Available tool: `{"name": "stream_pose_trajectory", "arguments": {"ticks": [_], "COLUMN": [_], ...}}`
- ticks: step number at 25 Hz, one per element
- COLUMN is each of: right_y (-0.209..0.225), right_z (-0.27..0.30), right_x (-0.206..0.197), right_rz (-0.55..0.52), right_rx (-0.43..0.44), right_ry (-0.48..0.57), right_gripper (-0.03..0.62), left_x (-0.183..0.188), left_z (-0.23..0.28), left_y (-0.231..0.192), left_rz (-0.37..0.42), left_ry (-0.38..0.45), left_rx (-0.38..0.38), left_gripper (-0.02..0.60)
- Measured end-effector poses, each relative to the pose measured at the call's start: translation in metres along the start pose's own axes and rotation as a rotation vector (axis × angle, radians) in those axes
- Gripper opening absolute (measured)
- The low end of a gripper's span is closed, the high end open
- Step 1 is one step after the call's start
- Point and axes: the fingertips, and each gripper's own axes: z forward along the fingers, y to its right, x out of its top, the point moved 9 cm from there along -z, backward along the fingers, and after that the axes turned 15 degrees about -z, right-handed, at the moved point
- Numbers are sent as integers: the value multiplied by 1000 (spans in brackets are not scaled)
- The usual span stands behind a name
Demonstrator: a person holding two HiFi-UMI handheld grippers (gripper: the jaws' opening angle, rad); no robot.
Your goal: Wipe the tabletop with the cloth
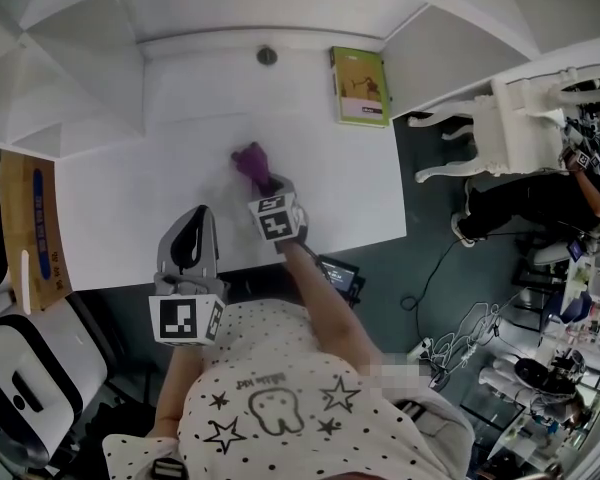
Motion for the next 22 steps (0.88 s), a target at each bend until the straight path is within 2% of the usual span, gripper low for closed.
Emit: {"name": "stream_pose_trajectory", "arguments": {"ticks": [8,22], "right_y": [5,28], "right_z": [2,-8], "right_x": [-6,-20], "right_rz": [-50,-20], "right_rx": [-12,-38], "right_ry": [13,-2], "right_gripper": [67,67], "left_x": [0,-11], "left_z": [-7,-10], "left_y": [3,24], "left_rz": [2,18], "left_ry": [8,22], "left_rx": [8,6], "left_gripper": [-6,-6]}}
